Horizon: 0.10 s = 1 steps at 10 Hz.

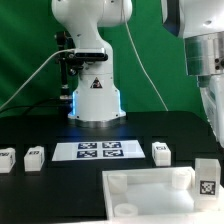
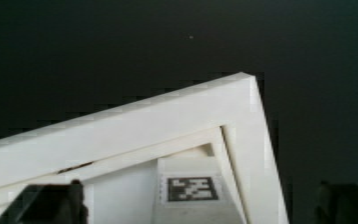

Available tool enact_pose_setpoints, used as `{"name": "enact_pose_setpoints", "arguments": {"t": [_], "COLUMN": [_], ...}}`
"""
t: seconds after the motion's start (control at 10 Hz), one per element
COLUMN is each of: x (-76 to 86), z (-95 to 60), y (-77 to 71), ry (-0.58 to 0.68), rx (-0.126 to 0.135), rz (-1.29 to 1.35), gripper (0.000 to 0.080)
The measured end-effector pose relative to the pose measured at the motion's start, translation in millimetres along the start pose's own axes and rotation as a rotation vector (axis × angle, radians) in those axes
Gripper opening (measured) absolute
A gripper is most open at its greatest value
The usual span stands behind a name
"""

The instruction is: Assemble one leg

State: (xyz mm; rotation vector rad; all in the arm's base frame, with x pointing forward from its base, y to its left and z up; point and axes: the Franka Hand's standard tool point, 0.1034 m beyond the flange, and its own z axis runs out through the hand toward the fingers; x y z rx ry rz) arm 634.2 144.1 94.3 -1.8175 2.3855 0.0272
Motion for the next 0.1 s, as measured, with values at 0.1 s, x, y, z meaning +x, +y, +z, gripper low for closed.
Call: {"name": "enact_pose_setpoints", "arguments": {"t": [0.1], "x": [0.2], "z": [0.4], "y": [0.1], "ry": [0.000], "rx": [0.000], "rz": [0.000], "gripper": [0.0649]}}
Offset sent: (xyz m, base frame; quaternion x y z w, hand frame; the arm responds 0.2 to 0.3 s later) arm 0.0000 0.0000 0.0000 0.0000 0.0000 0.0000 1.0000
